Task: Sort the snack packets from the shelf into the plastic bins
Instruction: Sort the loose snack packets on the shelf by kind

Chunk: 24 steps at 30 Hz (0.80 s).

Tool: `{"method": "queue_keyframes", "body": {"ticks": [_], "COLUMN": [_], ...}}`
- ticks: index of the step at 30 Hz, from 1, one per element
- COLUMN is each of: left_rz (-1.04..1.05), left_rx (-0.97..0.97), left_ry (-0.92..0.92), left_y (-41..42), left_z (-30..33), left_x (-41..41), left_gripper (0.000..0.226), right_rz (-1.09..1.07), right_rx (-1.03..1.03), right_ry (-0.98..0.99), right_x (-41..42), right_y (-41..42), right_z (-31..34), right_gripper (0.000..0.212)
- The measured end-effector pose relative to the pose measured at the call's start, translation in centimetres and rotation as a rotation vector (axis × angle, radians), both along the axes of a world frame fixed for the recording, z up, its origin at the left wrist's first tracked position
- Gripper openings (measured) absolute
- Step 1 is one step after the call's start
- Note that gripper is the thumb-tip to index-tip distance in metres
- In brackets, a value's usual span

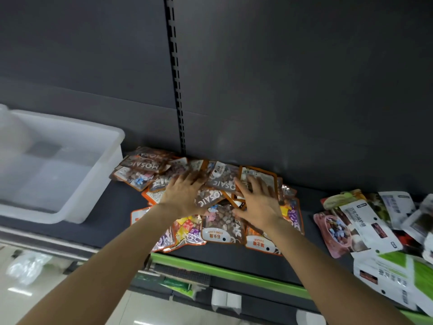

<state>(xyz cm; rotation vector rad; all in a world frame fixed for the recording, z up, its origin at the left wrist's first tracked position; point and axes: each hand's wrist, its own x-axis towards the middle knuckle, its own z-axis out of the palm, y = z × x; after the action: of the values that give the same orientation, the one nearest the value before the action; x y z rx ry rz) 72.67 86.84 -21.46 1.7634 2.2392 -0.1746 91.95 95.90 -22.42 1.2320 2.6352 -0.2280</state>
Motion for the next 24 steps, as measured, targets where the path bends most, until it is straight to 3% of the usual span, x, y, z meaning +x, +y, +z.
{"method": "queue_keyframes", "body": {"ticks": [3,7,13,17,21,24], "left_rz": [0.015,0.001,0.111,0.180,0.182,0.175], "left_rx": [0.029,0.231,0.455,0.546,0.528,0.532], "left_ry": [-0.001,-0.086,-0.189,-0.249,-0.249,-0.247], "left_y": [0.0,-0.3,-0.3,0.4,0.3,0.1], "left_z": [-0.3,0.0,1.2,1.7,1.1,1.0], "left_x": [0.2,-0.4,-2.5,-3.2,-3.3,-3.4], "left_gripper": [0.082,0.026,0.023,0.019,0.019,0.019], "right_rz": [-0.009,-0.040,-0.121,-0.111,-0.091,-0.084], "right_rx": [0.029,-0.026,-0.100,-0.059,0.035,0.097], "right_ry": [0.042,0.197,0.354,0.200,0.024,0.008], "right_x": [-0.5,0.0,-0.4,-0.8,-1.3,-1.6], "right_y": [0.6,2.5,3.4,3.0,1.5,1.7], "right_z": [0.8,2.2,2.9,2.2,1.3,1.3], "right_gripper": [0.065,0.048,0.042,0.048,0.082,0.074]}}
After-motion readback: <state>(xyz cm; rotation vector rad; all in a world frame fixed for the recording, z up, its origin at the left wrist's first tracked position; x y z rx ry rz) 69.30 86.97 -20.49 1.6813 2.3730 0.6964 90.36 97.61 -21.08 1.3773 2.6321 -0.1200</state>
